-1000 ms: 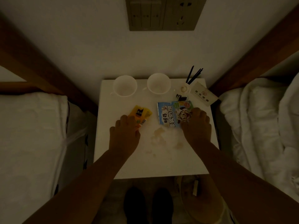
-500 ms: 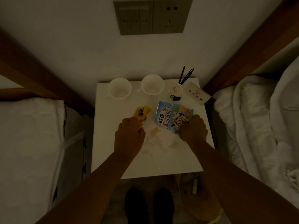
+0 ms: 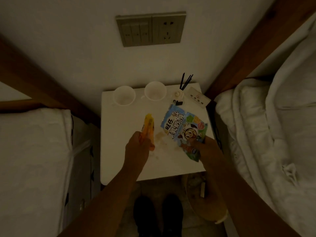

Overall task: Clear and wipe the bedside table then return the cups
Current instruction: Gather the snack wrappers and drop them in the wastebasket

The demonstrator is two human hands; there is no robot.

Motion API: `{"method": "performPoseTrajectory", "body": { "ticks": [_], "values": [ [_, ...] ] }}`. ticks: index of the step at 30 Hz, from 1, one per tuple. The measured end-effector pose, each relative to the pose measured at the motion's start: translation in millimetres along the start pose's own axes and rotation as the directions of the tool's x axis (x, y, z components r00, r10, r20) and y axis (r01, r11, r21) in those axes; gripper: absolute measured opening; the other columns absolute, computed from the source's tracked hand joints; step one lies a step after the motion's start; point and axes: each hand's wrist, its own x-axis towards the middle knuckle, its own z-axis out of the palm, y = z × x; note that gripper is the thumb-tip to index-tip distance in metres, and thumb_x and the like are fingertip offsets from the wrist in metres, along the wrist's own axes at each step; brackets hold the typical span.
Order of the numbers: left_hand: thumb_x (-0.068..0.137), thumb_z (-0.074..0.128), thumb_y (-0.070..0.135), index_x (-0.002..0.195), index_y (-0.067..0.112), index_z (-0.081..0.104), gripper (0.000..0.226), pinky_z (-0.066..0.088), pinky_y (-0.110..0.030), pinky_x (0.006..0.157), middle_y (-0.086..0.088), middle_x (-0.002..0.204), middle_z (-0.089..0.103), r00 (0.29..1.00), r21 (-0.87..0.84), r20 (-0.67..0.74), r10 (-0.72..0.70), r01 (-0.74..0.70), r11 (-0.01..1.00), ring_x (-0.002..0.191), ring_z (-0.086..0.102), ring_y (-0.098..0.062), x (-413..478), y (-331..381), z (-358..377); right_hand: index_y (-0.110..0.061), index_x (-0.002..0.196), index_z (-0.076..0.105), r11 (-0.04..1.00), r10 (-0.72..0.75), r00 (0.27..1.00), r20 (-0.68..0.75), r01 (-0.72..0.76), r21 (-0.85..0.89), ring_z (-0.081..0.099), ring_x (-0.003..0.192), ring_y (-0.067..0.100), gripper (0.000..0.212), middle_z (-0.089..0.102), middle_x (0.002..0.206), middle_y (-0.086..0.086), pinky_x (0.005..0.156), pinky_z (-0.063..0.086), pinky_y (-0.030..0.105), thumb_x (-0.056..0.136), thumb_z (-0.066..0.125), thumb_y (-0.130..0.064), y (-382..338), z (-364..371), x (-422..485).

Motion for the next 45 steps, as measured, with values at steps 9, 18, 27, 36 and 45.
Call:
{"method": "performPoseTrajectory", "body": {
  "ticks": [9,18,27,36,45],
  "values": [
    [0.094,0.058,0.026,0.108,0.013,0.062,0.02,0.059,-0.041,0.079,-0.008,0.102,0.074,0.903,-0.304,0.418,-0.102,0.245,0.92,0.091,0.073,-0.026,-65.5,-1.5,22.9,-0.005,0.117,0.058,0.901,0.211,0.967,0.143,-0.25,0.356,0.067,0.1,0.032,0.024,0.069,0.112,0.016,0.079,0.054,0.04,0.095,0.05,-0.002,26.1,-15.0,-70.8],
    [0.092,0.058,0.012,0.113,0.014,0.06,0.021,0.057,-0.026,0.065,-0.003,0.087,0.077,0.794,-0.238,0.571,-0.21,0.405,0.883,0.077,0.074,-0.018,-131.9,-37.3,114.0,-0.005,0.134,0.05,0.933,0.208,0.977,-0.047,-0.183,0.31,0.06,0.115,0.041,0.041,0.061,0.128,0.02,0.098,0.046,0.061,0.094,0.054,0.001,84.0,-73.9,-103.3],
    [0.091,0.063,0.017,0.116,0.017,0.062,0.026,0.06,-0.044,0.078,-0.008,0.108,0.073,0.781,-0.229,0.529,-0.332,0.507,0.831,0.093,0.072,-0.027,-162.8,-77.9,197.3,-0.009,0.116,0.06,0.943,0.269,0.943,-0.198,-0.217,0.252,0.068,0.094,0.025,0.029,0.069,0.111,0.013,0.074,0.057,0.034,0.089,0.062,0.001,163.2,-138.3,-103.8],
    [0.092,0.062,0.015,0.126,0.005,0.054,0.036,0.057,-0.043,0.075,-0.019,0.118,0.066,0.669,-0.135,0.451,-0.59,0.705,0.696,0.097,0.066,-0.033,-144.0,-155.8,262.9,-0.001,0.136,0.049,0.722,0.566,0.813,-0.135,-0.41,0.558,0.062,0.104,0.035,0.049,0.059,0.129,0.023,0.071,0.056,0.038,0.089,0.061,0.002,253.5,-149.5,-65.5],
    [0.09,0.066,0.027,0.12,0.001,0.06,0.041,0.057,-0.037,0.077,-0.021,0.115,0.065,0.607,-0.187,0.424,-0.672,0.784,0.591,0.103,0.064,-0.031,-111.0,-205.1,290.8,0.0,0.139,0.044,0.529,0.658,0.753,-0.02,-0.443,0.724,0.052,0.122,0.039,0.044,0.049,0.139,0.025,0.087,0.05,0.044,0.101,0.044,-0.021,282.9,-148.5,-18.6]
  ]
}}
